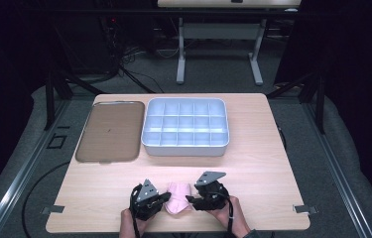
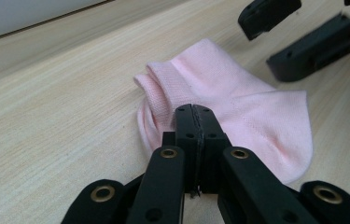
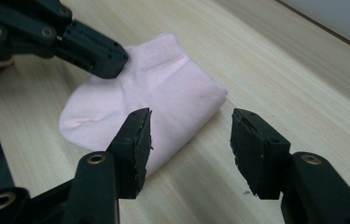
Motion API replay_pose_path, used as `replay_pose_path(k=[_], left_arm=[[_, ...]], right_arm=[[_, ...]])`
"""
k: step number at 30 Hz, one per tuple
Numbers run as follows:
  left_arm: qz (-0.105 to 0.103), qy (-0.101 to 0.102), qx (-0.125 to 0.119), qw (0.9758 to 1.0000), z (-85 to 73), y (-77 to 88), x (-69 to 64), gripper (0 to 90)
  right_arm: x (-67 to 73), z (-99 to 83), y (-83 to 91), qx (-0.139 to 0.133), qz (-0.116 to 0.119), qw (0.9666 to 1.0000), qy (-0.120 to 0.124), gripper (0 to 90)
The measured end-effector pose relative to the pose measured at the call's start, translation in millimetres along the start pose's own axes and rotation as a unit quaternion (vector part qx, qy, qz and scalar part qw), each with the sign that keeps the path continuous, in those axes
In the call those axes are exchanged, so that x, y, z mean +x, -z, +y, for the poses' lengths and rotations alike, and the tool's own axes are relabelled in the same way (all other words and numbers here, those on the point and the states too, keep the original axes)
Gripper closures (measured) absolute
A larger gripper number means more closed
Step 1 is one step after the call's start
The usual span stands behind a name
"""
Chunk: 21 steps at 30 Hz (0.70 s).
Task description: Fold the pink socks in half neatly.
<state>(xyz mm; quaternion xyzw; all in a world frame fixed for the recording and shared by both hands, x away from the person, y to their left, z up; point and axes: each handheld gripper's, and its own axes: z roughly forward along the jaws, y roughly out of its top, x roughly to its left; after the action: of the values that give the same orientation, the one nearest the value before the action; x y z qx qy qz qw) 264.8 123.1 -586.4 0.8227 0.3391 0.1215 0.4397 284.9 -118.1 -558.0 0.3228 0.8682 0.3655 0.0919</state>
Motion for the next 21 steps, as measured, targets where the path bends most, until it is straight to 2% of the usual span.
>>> replay_pose_path(k=[1, 2, 4, 7, 9, 10, 12, 13, 15, 17, 21], left_arm=[[0.000, -0.003, -0.002, 1.0000, -0.5, -0.3, -0.4, 89.4], [0.000, -0.003, -0.002, 1.0000, -0.5, -0.3, -0.4, 89.4], [0.000, -0.003, -0.003, 1.0000, -0.8, -0.4, -0.5, 89.4], [0.002, -0.004, -0.005, 1.0000, -1.2, -0.7, -1.3, 89.6], [0.001, -0.004, -0.005, 1.0000, -1.4, -0.7, -1.2, 89.6], [0.001, -0.004, -0.005, 1.0000, -1.4, -0.6, -0.9, 89.7], [-0.001, -0.002, -0.004, 1.0000, -1.4, -0.4, -0.4, 89.7], [-0.001, -0.001, -0.004, 1.0000, -1.4, -0.4, -0.4, 89.7], [0.000, -0.004, -0.003, 1.0000, -1.3, -0.3, -0.2, 89.7], [0.001, -0.001, -0.005, 1.0000, -1.4, -0.7, -0.9, 89.7], [0.001, -0.003, -0.005, 1.0000, -1.4, -0.6, -0.8, 89.6]], right_arm=[[-5.1, -2.8, 3.4, -0.008, 0.006, 0.9997, -0.022, 48.3], [-6.3, -3.8, 3.4, -0.004, 0.006, 0.9995, -0.032, 48.9], [-7.1, -4.7, 2.9, 0.000, 0.008, 0.9992, -0.038, 49.1], [-5.9, -5.8, -4.5, 0.018, 0.021, 0.9971, -0.071, 49.4], [-4.7, -5.6, -6.6, 0.021, 0.024, 0.9968, -0.073, 50.1], [-2.0, -5.2, -10.6, 0.025, 0.027, 0.9965, -0.075, 53.9], [-0.9, -5.2, -12.9, 0.027, 0.027, 0.9965, -0.074, 55.1], [0.6, -5.0, -14.9, 0.033, 0.028, 0.9963, -0.075, 62.1], [0.4, -5.4, -15.3, 0.031, 0.032, 0.9962, -0.075, 63.4], [-1.6, -6.8, -15.5, 0.027, 0.041, 0.9951, -0.086, 72.5], [-5.3, -12.2, -15.7, 0.014, 0.058, 0.9917, -0.113, 82.9]])
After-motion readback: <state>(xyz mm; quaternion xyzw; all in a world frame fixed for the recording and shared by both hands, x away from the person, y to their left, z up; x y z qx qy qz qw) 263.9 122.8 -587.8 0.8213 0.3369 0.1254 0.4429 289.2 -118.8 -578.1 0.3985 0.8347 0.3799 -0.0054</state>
